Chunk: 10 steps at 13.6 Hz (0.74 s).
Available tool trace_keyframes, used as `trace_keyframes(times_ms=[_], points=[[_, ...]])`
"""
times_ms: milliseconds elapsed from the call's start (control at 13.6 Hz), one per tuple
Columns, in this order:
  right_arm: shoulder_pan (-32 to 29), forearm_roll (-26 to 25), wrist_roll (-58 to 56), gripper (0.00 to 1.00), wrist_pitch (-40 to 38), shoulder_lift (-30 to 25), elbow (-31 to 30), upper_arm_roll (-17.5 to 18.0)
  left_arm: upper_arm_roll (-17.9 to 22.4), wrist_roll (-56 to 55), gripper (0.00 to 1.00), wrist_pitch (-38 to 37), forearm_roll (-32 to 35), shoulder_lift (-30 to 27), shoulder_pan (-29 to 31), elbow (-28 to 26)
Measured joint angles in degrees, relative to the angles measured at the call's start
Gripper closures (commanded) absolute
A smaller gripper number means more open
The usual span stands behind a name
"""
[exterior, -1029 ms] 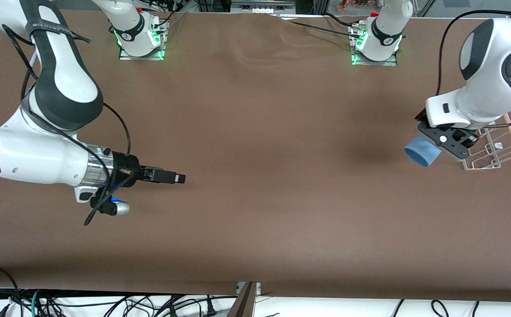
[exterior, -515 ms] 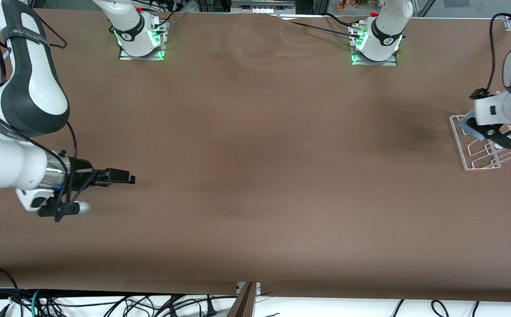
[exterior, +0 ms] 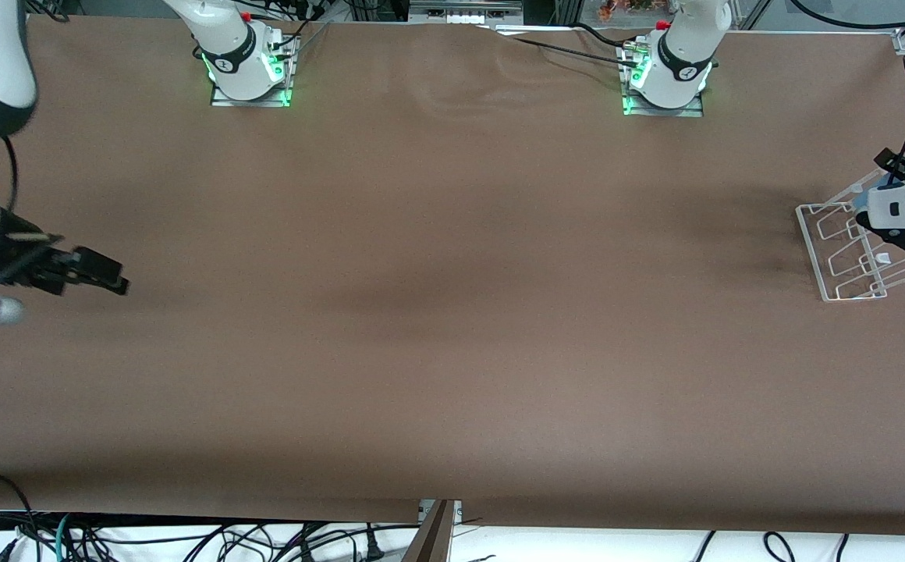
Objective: Transfer cup to left arm and place on rack
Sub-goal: 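Hang the cup upside down on a rack peg with the left gripper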
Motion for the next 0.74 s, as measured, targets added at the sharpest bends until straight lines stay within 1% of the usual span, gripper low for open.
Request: trace_keyframes(times_ms=[147,221,368,515,735], points=[[0.4,-0.4,-0.2,0.00,-0.3,-4.4,-4.9,-2.0,0.0,-0.1,1.00,-3.7,0.2,0.4,0.2,0.0],[1.5,-1.4,-0.2,0.00,-0.2,-6.0,-7.3,-3.2,0.0,-0.3,1.00,-5.4,0.2,0.4,0.3,-0.1],[4.0,-4.1,-1.4,0.00,0.0,-7.4,-10.3,-5.0,0.0,-0.9,1.00,-7.2,0.2,0.5,0.4,-0.7],[5.0,-5.0,-4.3,0.00,0.4,-7.4,-11.1,-5.4,0.0,-2.0,1.00,-7.2,0.2,0.7,1.0,-1.9],[5.1,-5.0,-6.6,0.00,0.8,-7.4,-11.2,-5.6,0.0,-3.5,1.00,-6.9,0.2,1.6,1.5,-2.4]])
